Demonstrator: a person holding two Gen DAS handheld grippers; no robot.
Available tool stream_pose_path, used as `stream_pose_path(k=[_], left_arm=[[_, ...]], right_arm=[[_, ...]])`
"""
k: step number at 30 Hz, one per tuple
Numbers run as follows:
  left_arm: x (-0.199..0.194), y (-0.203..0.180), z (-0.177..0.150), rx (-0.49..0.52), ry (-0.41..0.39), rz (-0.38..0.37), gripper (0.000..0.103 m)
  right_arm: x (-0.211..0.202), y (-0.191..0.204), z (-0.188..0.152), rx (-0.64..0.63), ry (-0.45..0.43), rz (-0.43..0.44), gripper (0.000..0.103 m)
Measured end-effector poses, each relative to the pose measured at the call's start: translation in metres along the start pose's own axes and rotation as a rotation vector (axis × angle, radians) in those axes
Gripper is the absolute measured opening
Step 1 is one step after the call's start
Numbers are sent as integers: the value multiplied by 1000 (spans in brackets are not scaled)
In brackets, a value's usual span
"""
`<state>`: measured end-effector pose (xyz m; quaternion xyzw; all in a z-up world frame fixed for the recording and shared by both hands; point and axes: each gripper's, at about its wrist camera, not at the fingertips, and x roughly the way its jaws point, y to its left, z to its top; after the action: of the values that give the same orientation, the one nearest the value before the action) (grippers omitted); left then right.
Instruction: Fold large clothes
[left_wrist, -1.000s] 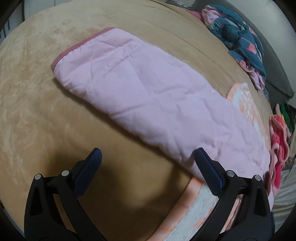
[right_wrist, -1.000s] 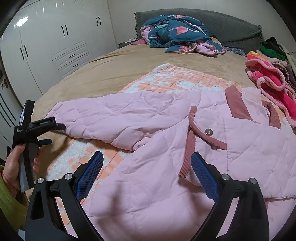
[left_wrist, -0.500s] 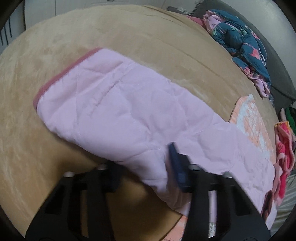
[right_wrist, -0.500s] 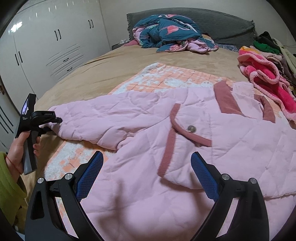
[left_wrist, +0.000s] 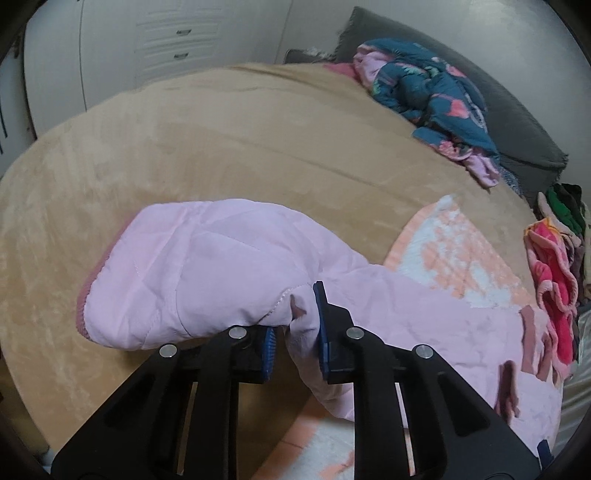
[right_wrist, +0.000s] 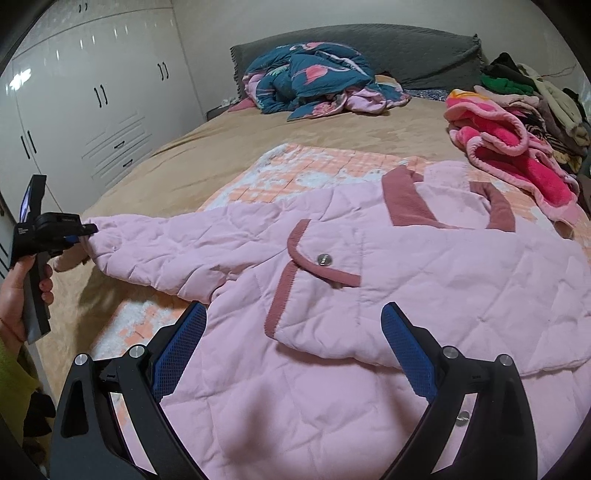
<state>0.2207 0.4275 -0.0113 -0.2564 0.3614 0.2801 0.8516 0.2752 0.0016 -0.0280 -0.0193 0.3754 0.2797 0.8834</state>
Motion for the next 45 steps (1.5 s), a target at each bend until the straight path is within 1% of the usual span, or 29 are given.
stream_pose_path(k=[10,19,22,30,36,45], left_arm=[[-64,-53,2,71,-93,-39,10],[-100,-113,-10,155,-140,-76,9],[-106,-130,-16,171,-144,-89,9],[-122,-186,-40,262,-164,-125,8],[-130,-226,-60,334,-175,-153,8],[-138,-275,-93,442,-181,-198,8]], right_arm=[[-47,-28,0,33,-66,3,95],[-85,-67,-6,90,-110,-10,95],[-95,-79,-10,98,-118,-18,95],[-118,-110,-22,142,-141,-35,95],[-129,-132,-28,175,-151,-53,95],[-140,-159,-38,231,-164,-77,95]])
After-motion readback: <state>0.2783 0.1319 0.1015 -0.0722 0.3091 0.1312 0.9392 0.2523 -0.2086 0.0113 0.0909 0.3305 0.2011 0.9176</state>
